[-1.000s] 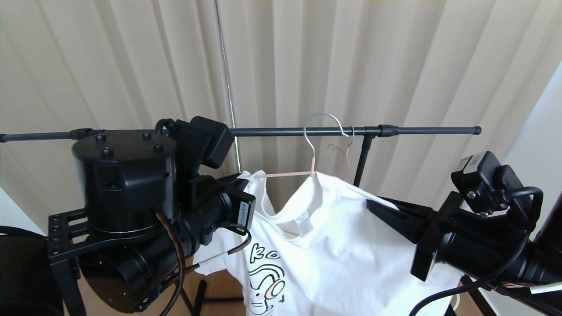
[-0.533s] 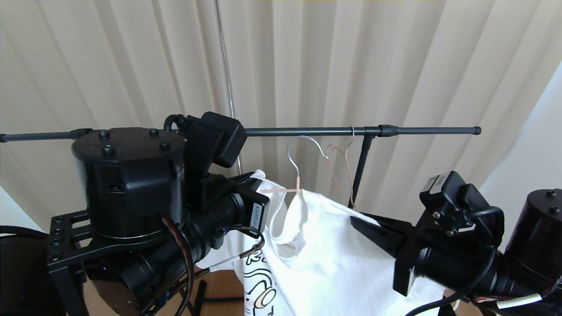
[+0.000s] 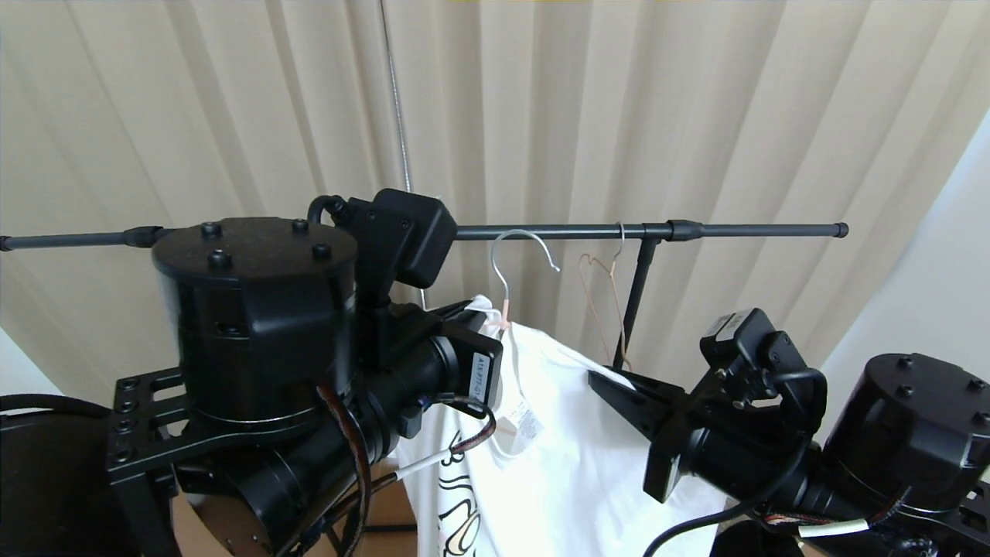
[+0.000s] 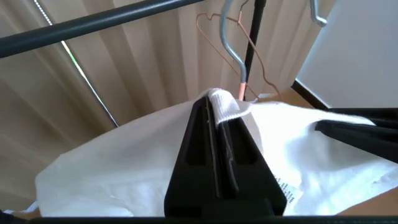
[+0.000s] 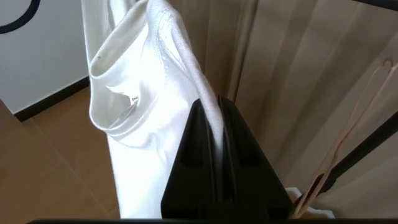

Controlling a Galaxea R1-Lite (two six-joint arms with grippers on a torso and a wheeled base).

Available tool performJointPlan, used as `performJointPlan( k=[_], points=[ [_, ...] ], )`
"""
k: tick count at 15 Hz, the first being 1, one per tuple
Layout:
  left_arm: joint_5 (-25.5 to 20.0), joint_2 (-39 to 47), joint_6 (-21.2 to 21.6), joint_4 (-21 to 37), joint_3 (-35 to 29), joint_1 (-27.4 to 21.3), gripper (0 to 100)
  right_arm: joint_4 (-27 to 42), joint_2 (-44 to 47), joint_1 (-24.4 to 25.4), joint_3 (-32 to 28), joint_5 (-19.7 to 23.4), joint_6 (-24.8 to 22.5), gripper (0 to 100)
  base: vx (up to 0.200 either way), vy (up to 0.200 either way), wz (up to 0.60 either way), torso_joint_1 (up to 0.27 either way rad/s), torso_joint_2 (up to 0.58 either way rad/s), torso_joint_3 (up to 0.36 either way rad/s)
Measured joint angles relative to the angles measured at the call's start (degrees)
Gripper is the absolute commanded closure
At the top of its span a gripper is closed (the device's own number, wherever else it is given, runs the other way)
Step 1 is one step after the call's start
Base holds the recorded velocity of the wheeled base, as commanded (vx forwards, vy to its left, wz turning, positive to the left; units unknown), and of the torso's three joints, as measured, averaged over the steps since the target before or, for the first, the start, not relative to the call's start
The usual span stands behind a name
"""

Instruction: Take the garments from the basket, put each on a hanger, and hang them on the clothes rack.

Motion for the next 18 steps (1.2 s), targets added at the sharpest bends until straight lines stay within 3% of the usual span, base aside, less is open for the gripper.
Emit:
performJointPlan(
  k=[5,16,17,18],
  points=[
    [-0.02,0.89,-0.06,0.06,-0.3,-0.06,100,-4.88,0.59,-0.63,0.79,0.07,0.0,100,0.0,0.0,0.0,0.0,0.0,0.0],
    [0.01,1.07,-0.09,2.28,0.24,-0.09,100,-5.91,-2.05,-1.06,0.06,0.52,3.79,100,0.0,0.0,0.0,0.0,0.0,0.0],
    [0.0,1.11,-0.09,2.28,0.24,-0.11,0,-7.41,-2.23,-1.06,0.09,0.57,4.13,100,0.0,0.0,0.0,0.0,0.0,0.0],
    [0.01,1.11,-0.09,2.28,0.24,-0.11,0,-7.88,-2.32,-1.05,0.17,0.57,4.24,100,0.0,0.0,0.0,0.0,0.0,0.0]
  ],
)
